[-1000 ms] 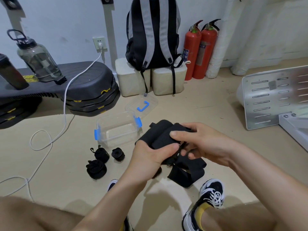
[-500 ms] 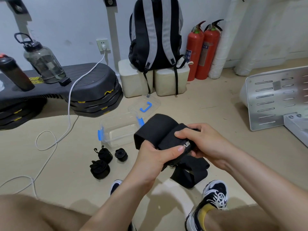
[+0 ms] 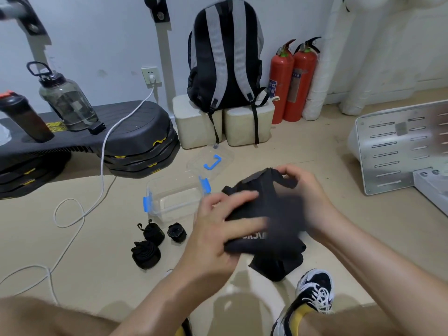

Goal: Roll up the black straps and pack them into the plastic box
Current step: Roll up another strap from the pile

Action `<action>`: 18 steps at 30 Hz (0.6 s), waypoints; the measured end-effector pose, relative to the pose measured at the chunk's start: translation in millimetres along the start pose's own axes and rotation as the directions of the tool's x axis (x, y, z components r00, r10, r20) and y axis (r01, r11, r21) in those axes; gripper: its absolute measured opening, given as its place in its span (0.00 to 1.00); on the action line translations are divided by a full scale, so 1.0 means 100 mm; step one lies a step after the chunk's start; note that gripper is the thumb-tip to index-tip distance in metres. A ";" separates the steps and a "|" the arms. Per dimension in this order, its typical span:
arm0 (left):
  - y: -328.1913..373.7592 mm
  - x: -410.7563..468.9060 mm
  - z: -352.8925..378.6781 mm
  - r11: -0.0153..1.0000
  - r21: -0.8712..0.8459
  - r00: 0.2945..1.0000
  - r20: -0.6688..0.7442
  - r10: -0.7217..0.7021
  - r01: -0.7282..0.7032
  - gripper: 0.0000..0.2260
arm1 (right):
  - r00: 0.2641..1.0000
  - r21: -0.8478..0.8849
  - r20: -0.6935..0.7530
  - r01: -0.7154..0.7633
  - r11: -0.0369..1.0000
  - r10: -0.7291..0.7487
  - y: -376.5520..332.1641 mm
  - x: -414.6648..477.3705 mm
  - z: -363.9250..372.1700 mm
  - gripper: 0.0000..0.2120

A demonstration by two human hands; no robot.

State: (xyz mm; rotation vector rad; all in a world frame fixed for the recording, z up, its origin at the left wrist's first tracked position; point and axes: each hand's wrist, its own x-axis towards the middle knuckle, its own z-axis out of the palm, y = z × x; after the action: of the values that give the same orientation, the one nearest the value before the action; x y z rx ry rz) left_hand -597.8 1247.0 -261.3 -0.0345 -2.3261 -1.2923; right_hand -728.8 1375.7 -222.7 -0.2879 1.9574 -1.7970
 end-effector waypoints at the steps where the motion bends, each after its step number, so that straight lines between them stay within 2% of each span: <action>1: 0.00 -0.06 -0.01 0.991 0.116 0.997 0.048 0.061 -0.067 0.17 | 1.000 -0.011 -0.009 0.030 0.999 -0.030 0.00 0.00 -0.01 0.04; 2: 0.02 -0.11 -0.01 0.987 0.142 0.995 0.078 0.064 -0.075 0.16 | 0.998 -0.047 -0.018 0.066 0.997 -0.067 0.01 -0.01 -0.01 0.03; 5: 0.13 -0.21 -0.02 1.000 -0.010 0.991 0.134 -0.006 0.008 0.17 | 0.988 -0.091 -0.048 0.145 0.985 -0.149 0.04 -0.01 0.01 0.04; 6: 0.13 -0.25 -0.03 1.000 -0.008 0.987 0.160 0.008 -0.007 0.17 | 0.985 -0.083 -0.053 0.161 0.983 -0.166 0.03 -0.01 0.01 0.04; 9: 0.04 -0.30 -0.06 0.971 0.192 0.963 0.255 0.090 -0.141 0.20 | 0.967 -0.078 -0.073 0.237 0.968 -0.242 0.00 0.02 -0.02 0.07; 11: -0.01 -0.29 -0.14 0.962 0.227 0.950 0.303 0.078 -0.152 0.23 | 0.935 -0.132 -0.090 0.330 0.935 -0.343 -0.04 0.06 -0.08 0.10; 12: 0.02 -0.27 -0.19 0.974 0.185 0.962 0.262 0.076 -0.127 0.27 | 0.910 -0.173 -0.082 0.390 0.905 -0.407 -0.07 0.07 -0.12 0.12; 14: 0.11 -0.19 -0.30 1.000 0.024 0.999 0.047 -0.017 0.016 0.31 | 0.840 -0.245 -0.047 0.516 0.821 -0.541 -0.15 0.05 -0.17 0.15; 16: 0.18 0.01 -0.37 0.956 -0.226 0.960 -0.163 -0.226 0.186 0.26 | 0.760 -0.314 -0.006 0.616 0.723 -0.650 -0.19 0.02 -0.20 0.20; 17: 0.19 0.13 -0.38 0.912 -0.330 0.933 -0.178 -0.313 0.243 0.20 | 0.722 -0.341 0.017 0.655 0.674 -0.692 -0.20 0.01 -0.20 0.22; 18: 0.18 0.23 -0.38 0.863 -0.403 0.916 -0.123 -0.381 0.305 0.14 | 0.688 -0.355 0.041 0.688 0.633 -0.725 -0.20 -0.01 -0.19 0.24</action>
State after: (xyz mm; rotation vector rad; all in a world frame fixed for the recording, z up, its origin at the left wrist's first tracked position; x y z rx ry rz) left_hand -598.6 1221.9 -220.6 0.3884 -1.9385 -1.8172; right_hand -740.2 1390.3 -201.8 -1.2756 2.4476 -1.8926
